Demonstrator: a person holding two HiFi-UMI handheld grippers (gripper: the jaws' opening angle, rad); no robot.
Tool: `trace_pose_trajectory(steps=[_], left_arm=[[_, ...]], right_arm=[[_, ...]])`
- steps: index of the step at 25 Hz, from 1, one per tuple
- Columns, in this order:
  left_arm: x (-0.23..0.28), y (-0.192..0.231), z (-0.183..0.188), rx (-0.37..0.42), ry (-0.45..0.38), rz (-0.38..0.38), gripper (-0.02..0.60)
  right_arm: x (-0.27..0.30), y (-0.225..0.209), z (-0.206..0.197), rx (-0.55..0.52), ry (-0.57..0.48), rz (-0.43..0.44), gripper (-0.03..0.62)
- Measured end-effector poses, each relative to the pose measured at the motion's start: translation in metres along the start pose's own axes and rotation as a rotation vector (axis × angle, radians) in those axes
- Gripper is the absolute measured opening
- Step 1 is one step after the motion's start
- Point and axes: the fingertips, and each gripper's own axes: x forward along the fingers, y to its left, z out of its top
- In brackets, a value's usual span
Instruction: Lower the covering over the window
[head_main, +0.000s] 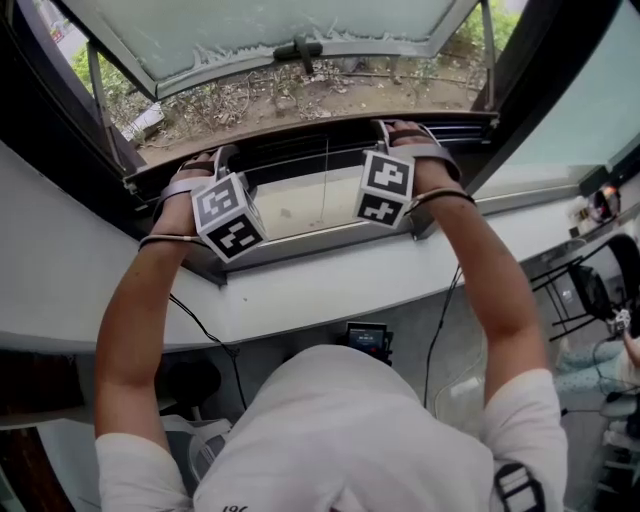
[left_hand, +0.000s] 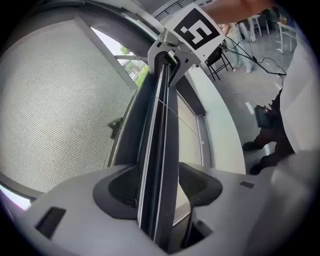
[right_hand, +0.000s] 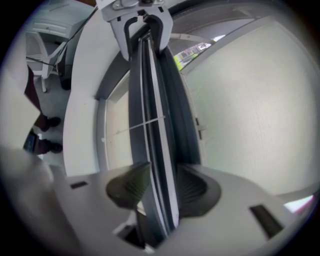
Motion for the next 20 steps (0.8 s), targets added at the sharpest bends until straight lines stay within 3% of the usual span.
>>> trace_pose_trajectory(steps=[20], left_arm=[[0.027, -0.031, -0.011, -0.006, 0.04, -0.048, 0.262]], right_arm=[[0.023, 0.035, -0.004, -0.008, 0.039, 0.025, 0.173]])
